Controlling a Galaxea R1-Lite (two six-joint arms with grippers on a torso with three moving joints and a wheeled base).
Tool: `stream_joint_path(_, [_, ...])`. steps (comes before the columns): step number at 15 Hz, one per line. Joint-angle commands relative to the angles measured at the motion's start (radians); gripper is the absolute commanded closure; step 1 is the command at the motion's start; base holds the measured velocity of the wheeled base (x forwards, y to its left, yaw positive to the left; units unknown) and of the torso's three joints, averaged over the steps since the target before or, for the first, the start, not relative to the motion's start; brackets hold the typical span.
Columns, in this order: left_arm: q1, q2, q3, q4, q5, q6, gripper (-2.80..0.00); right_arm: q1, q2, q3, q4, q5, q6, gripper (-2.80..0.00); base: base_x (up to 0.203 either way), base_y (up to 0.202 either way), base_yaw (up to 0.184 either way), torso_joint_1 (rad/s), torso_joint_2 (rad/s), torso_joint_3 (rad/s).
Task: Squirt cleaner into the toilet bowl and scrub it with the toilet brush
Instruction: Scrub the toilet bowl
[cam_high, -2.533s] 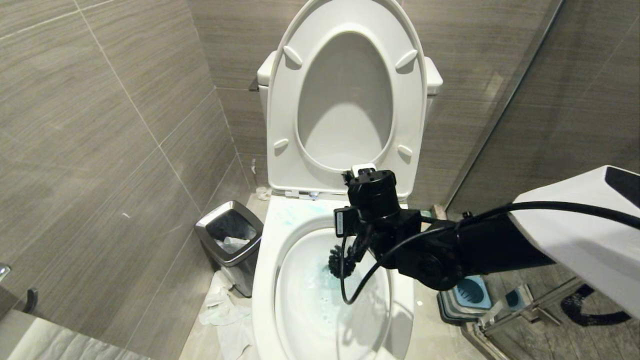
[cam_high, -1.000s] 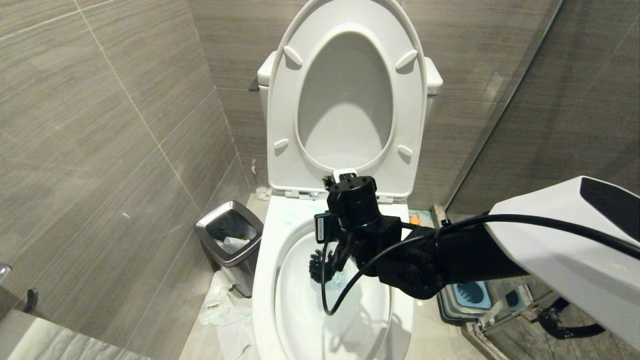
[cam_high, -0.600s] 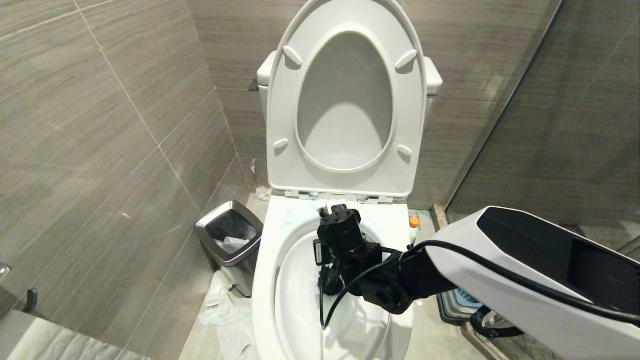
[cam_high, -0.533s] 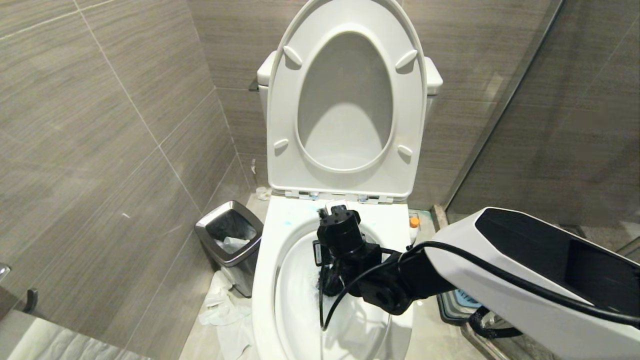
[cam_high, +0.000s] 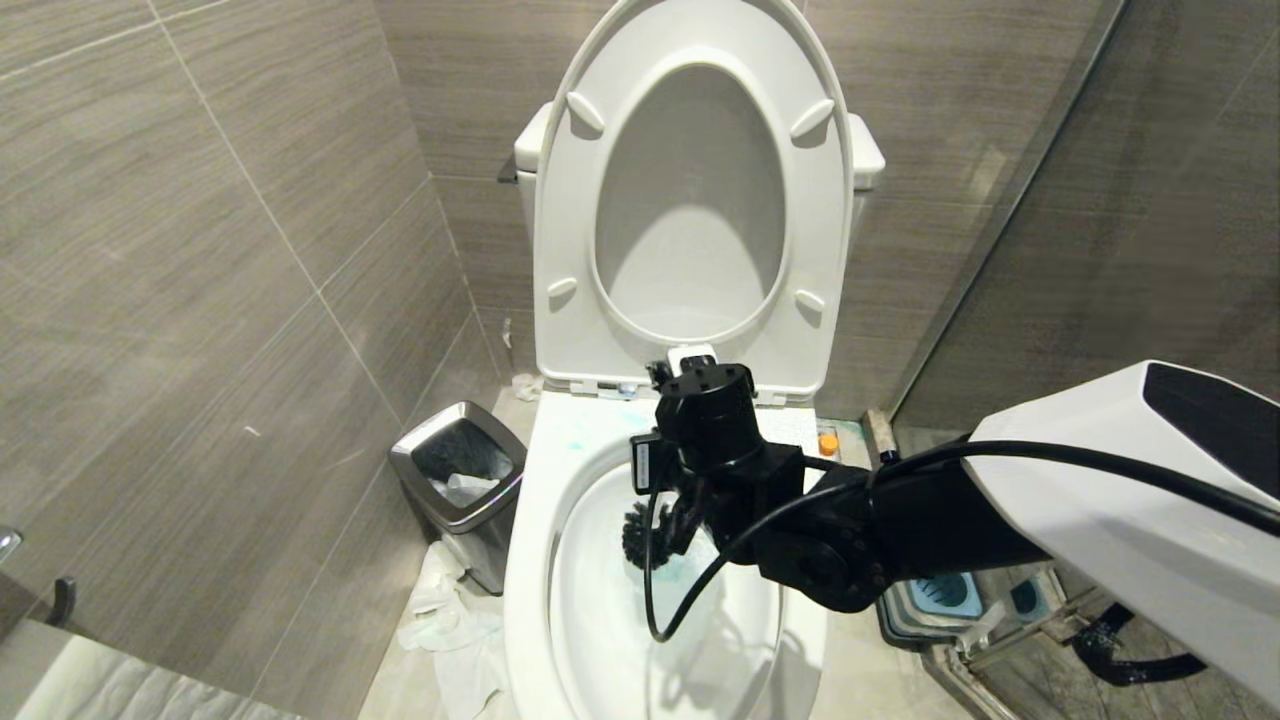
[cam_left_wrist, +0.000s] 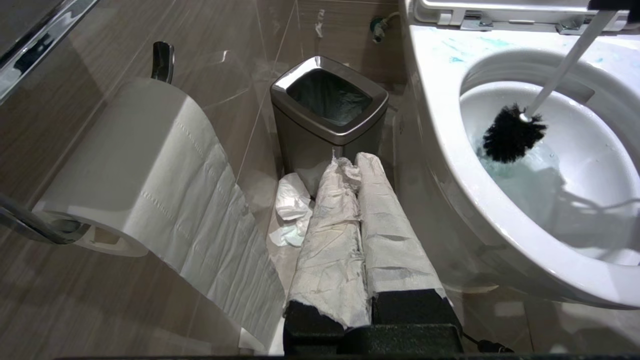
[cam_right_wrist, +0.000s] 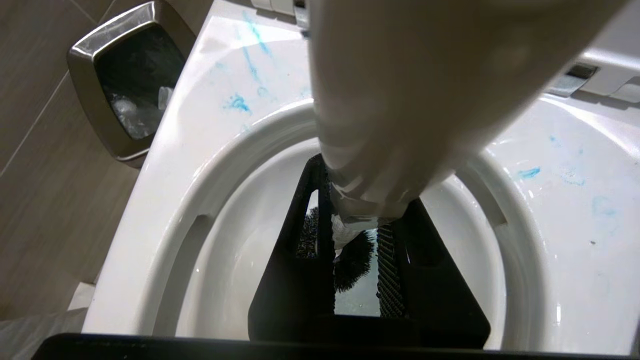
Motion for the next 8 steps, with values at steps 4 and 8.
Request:
stream_joint_path(4, [0.0,0.001,0.006,0.0,0.0,-0.001,0.0,0.001,0.144,-0.005,-0.066,-0.004,0.003,0.0,0.0,0.0,0.0,0.0,0.0,0.0])
stream_joint_path(8, [0.0,0.001,0.006,0.0,0.0,-0.001,0.0,0.002,0.139,-0.002,-0.099,-0.022,0.003,0.0,0.0,0.0,0.0,0.0,0.0,0.0])
